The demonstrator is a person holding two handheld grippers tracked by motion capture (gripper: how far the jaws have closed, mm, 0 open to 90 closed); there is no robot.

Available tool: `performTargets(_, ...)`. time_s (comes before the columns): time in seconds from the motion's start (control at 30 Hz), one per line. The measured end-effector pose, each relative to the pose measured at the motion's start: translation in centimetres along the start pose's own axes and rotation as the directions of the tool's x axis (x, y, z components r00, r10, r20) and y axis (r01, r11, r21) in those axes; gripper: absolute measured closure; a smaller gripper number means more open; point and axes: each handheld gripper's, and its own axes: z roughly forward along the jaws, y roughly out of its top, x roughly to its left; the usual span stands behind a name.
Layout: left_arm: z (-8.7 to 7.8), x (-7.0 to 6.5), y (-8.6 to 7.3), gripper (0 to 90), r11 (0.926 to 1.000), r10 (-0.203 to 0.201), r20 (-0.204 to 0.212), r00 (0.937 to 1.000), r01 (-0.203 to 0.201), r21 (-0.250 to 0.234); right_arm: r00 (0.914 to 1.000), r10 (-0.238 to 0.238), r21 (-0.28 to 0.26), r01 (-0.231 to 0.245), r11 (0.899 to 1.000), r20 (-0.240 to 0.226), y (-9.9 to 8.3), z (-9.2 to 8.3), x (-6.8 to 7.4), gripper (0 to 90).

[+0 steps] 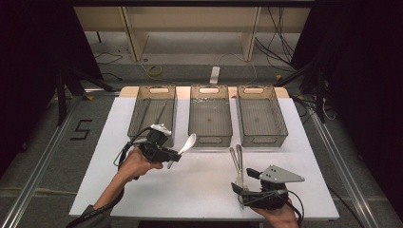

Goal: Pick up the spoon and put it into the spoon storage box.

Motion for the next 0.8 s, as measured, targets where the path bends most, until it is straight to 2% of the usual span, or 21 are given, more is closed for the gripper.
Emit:
performTargets(0.37,0.1,0.1,0.6,75.8,0.9994,-0.014,-0.015,0.9998,0.013,-0.033,1.0,0.006,0.001,-0.006,1.0,0.003,0.0,0.0,-0.1,27.7)
performTargets(0.6,0.0,0.2,2.0,75.8,0.9978,-0.01,-0.028,0.9996,0.008,-0.066,0.9999,0.009,0.003,-0.009,1.0,0.008,-0.1,0.1,-0.2,27.7)
performTargets(0.8,0.4,0.7,3.3,75.8,0.9955,-0.023,-0.038,0.999,0.019,-0.093,0.9999,0.013,-0.001,-0.013,1.0,0.008,-0.1,0.0,-0.3,27.7)
